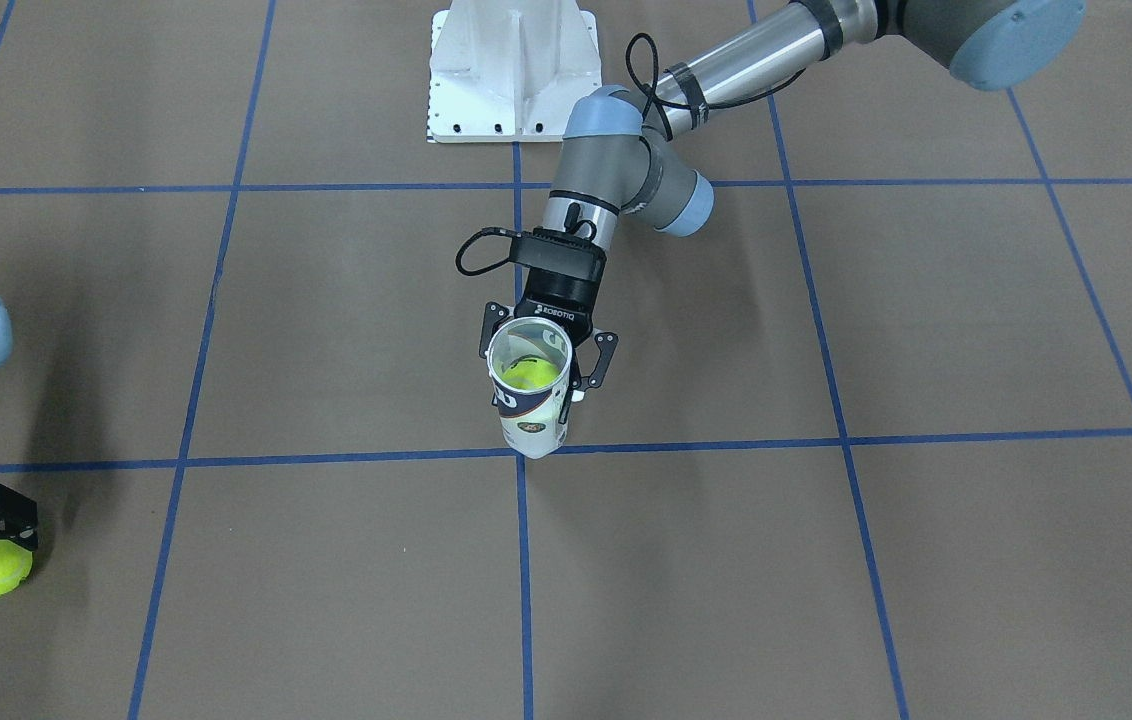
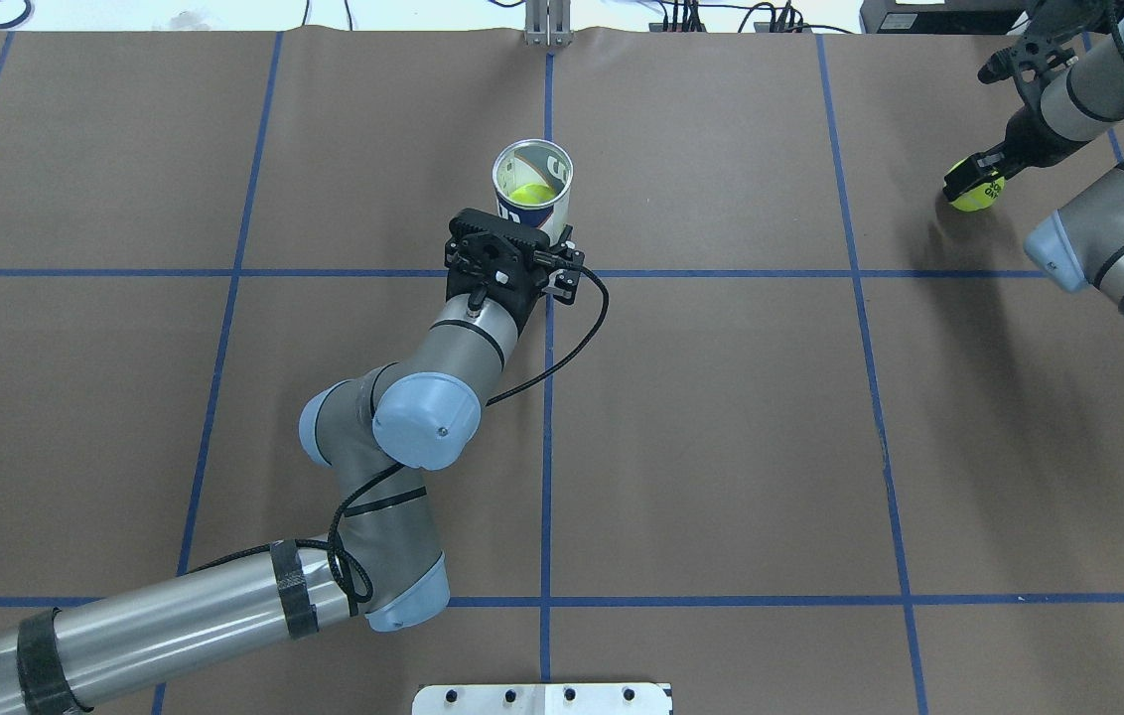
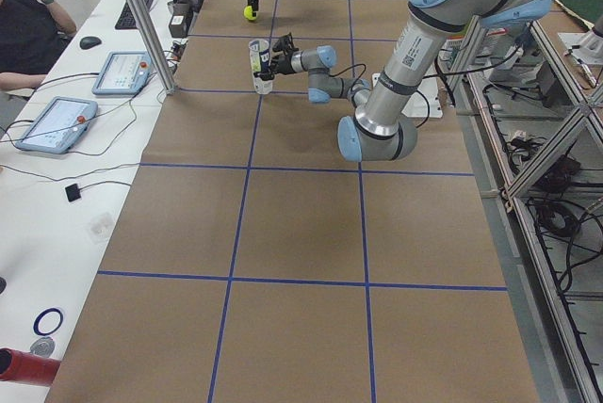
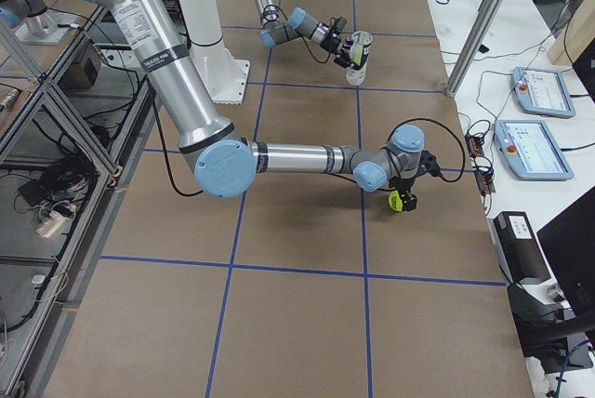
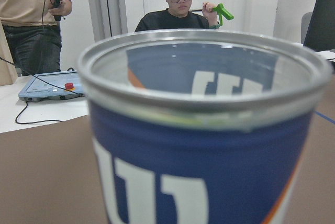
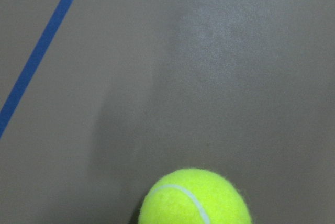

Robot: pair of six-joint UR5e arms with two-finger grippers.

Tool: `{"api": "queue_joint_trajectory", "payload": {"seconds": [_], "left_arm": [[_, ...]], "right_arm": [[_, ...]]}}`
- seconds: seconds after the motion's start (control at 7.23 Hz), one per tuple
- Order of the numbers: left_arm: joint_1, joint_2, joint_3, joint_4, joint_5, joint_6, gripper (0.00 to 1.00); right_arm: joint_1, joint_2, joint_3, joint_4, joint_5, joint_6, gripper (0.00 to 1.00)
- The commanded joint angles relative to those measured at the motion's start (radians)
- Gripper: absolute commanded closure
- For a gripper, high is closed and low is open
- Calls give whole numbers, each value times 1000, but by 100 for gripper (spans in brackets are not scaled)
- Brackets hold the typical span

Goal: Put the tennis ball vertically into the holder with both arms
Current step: 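Move the right gripper to the other yellow ball and grasp it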

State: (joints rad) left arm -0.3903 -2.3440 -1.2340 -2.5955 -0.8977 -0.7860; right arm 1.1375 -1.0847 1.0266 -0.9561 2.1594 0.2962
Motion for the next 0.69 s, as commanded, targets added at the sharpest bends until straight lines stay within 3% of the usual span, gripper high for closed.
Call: {"api": "queue_joint_trajectory", "payload": {"seconds": [0.0, 0.14, 0.28, 0.55], "left_arm": [[-1, 0, 1, 0, -1, 1, 27], [-1, 0, 1, 0, -1, 1, 27], [-1, 2, 1, 0, -1, -1, 27], [1, 3, 1, 0, -1, 1, 27]], "right_arm": [[-1, 9, -2, -7, -15, 0, 72], [8, 15, 3, -6, -12, 0, 100], [36, 43, 10, -7, 2, 7, 100], [79, 104, 30, -9, 162, 155, 100]]}}
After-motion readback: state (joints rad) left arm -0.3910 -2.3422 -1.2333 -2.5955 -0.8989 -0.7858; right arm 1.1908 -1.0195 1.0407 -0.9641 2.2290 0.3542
